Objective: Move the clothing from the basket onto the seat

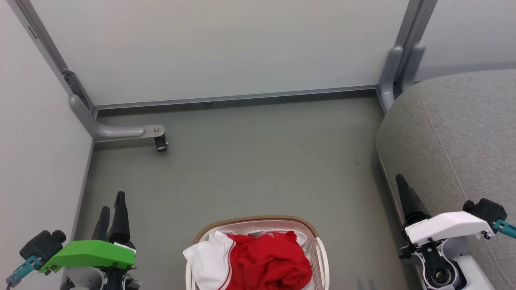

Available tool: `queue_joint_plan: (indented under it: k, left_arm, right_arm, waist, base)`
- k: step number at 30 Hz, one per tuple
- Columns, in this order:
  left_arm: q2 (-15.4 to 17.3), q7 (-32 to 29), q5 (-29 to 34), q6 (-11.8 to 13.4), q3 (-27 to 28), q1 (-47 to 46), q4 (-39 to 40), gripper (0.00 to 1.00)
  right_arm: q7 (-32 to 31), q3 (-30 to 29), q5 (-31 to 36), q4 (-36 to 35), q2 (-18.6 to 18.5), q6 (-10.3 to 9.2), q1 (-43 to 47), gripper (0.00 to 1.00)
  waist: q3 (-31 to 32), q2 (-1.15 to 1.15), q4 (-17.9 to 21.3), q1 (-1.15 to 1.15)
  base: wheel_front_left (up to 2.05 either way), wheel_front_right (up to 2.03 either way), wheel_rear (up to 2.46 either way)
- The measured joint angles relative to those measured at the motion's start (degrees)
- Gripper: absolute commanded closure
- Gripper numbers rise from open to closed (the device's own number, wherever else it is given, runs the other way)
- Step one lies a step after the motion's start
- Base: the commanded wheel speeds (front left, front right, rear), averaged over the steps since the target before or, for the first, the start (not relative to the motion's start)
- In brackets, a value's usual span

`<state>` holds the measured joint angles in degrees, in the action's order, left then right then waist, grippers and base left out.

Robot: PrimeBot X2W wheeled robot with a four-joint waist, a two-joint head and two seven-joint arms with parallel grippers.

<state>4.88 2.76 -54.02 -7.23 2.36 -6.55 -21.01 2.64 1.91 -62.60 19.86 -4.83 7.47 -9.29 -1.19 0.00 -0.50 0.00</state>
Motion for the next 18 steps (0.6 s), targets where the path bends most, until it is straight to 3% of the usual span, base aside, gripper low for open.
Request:
queue_joint_plan:
  k: [18]
  left_arm:
    - [2.5, 3.3, 17.0, 3.3, -4.5, -0.5, -0.2, 0.0]
  right_arm:
    - [3.4, 3.5, 15.4, 3.3, -0.6, 0.01, -2.0, 0.0]
  waist:
    - [-0.7, 0.0, -0.1, 0.0]
  base:
    - [0.0, 0.0, 0.0]
